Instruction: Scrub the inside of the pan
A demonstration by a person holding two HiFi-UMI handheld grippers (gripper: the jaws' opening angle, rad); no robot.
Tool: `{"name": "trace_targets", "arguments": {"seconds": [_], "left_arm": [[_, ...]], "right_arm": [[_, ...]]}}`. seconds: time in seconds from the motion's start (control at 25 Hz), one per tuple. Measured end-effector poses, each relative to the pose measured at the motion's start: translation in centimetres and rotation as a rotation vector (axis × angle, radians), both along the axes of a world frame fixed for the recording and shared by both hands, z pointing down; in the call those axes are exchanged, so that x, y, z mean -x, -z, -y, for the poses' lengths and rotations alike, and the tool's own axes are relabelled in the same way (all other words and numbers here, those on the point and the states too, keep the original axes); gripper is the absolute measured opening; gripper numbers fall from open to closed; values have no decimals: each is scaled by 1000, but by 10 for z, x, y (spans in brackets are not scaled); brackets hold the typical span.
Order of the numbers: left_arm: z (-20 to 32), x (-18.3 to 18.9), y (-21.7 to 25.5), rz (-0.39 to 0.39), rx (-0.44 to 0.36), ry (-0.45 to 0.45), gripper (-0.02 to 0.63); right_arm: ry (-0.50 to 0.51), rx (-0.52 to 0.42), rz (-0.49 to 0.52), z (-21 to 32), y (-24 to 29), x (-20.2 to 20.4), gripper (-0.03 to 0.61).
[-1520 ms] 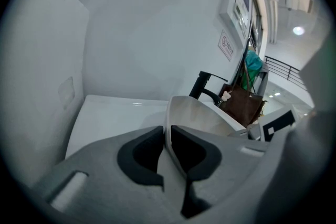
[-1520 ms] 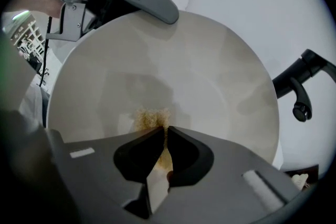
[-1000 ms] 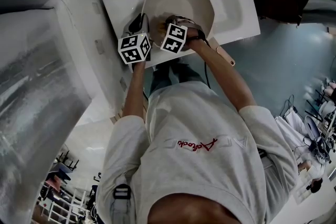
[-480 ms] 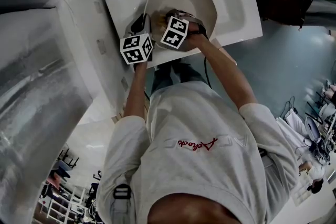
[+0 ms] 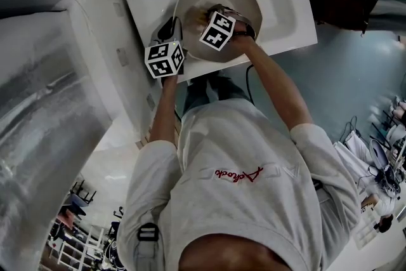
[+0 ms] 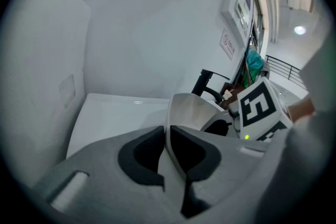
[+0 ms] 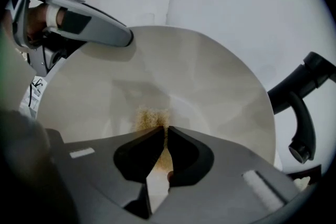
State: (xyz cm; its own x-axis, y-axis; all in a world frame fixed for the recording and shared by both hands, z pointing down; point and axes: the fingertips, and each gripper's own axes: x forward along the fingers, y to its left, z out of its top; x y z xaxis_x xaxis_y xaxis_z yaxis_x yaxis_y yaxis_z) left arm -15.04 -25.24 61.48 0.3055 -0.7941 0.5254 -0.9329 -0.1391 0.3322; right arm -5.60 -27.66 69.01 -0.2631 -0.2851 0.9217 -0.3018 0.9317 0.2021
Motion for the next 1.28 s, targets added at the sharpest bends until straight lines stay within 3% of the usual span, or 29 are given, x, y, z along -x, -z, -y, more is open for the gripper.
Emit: {"name": "trace_targets", "arguments": {"seconds": [0.68,1.28], "left_arm": [[0,0,-1,3,-4,2,38],[-1,1,-1,-9,1,20,37]], "right_arm": [[-78,9,-47,-1,-7,-49,32],[23,40,-74,-38,-14,-43,31]]}}
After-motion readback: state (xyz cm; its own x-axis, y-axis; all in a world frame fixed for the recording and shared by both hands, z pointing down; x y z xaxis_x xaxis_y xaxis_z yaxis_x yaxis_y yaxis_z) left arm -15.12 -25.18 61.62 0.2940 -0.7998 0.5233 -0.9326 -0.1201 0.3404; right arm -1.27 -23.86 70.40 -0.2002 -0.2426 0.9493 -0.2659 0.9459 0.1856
